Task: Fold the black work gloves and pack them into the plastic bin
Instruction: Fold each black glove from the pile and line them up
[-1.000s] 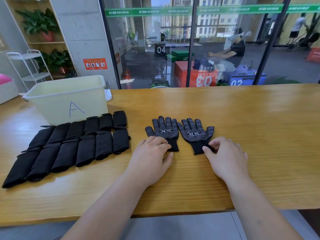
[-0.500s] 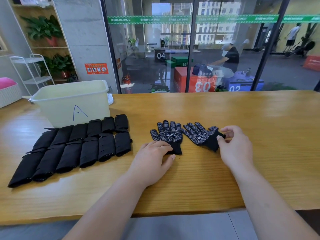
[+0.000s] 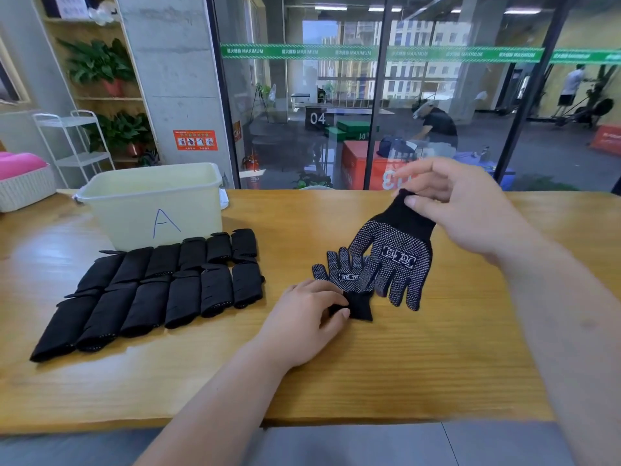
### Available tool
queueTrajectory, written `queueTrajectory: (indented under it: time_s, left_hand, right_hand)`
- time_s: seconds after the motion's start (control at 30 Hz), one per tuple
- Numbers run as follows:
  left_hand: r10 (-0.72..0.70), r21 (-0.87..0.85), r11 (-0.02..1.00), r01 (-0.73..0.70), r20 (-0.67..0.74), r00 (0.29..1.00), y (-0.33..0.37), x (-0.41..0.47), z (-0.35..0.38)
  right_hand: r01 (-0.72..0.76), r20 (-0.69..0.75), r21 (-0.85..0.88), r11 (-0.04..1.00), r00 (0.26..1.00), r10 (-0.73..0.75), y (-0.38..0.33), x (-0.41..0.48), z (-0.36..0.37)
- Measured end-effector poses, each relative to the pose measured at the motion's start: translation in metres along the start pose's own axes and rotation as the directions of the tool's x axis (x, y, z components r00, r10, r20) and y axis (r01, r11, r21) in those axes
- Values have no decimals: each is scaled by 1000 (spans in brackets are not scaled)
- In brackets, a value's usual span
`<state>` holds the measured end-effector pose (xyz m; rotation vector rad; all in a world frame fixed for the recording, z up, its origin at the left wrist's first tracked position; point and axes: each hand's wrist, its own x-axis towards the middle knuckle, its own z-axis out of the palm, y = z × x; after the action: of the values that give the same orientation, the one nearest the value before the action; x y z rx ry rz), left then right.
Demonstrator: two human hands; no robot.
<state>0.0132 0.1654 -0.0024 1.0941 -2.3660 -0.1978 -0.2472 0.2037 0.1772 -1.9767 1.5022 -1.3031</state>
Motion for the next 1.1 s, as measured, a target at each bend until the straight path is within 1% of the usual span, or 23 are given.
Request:
queueTrajectory:
  time_s: [0.07,0.13,0.23,0.3,0.37,0.43,0.5,0.53,0.6,0.63,0.7,0.73,0.77,0.8,0.87,0.93,1.03,1.1]
  left_hand:
    - [-38,-7,999,38,-63,997,-4,0,2]
    - [-61,2,998,62,-76,995,-8,0,4]
    - [-61,11,998,62,-62,996,-8,1,5]
    - [-69,4,998,69,-55,996,-7,2,5]
    - [-80,-1,997,80,-62,995,-8,2,5]
    - [-91,-7,996,90,-92,992,-9,1,6]
    - [-101,-2,995,101,-106,989,-9,1,7]
    - [-109,2,994,110,-105,989,-9,1,8]
    - [-121,11,992,123,-101,987,-9,2,7]
    - [-124,22,992,126,-99,987,-10,3,6]
    - [-124,52,990,128,-78,989,-10,4,5]
    - [-122,58,990,126,-70,990,-9,3,5]
    - [-121,59,990,125,-66,990,-9,3,5]
    - [-120,55,991,124,-67,990,-9,3,5]
    - [-122,44,991,126,-80,989,-9,3,5]
    - [-128,34,991,132,-90,988,-9,2,5]
    - [-131,29,990,135,-107,986,-8,2,4]
    - [-137,35,989,142,-110,984,-7,2,3]
  right_hand:
    - [9,36,38,999,999,-10,-8,4,-3]
    - [2,73,33,999,997,-5,-8,12,0]
    - [-15,111,-52,999,994,21,0,28,12]
    - [13,84,-115,993,996,-3,6,41,22]
    - [75,-1,-141,987,997,-76,9,50,28]
    - [184,-100,-166,969,974,-203,7,55,33]
    - [278,-126,-196,941,944,-305,5,51,41]
    - [310,-103,-213,927,936,-337,7,45,48]
    - [344,-3,-246,906,935,-355,22,29,70]
    - [341,76,-278,898,940,-333,35,19,84]
    - [309,266,-354,883,938,-221,62,-7,109]
    - [298,331,-380,876,928,-172,74,-20,119]
    - [290,357,-395,872,923,-145,82,-30,125]
    - [280,345,-401,872,928,-140,88,-39,129]
    - [254,260,-400,881,953,-157,95,-46,129]
    - [232,198,-450,863,968,-157,99,-46,128]
    - [193,147,-508,839,980,-136,101,-42,128]
    - [136,30,-484,864,990,-139,100,-36,126]
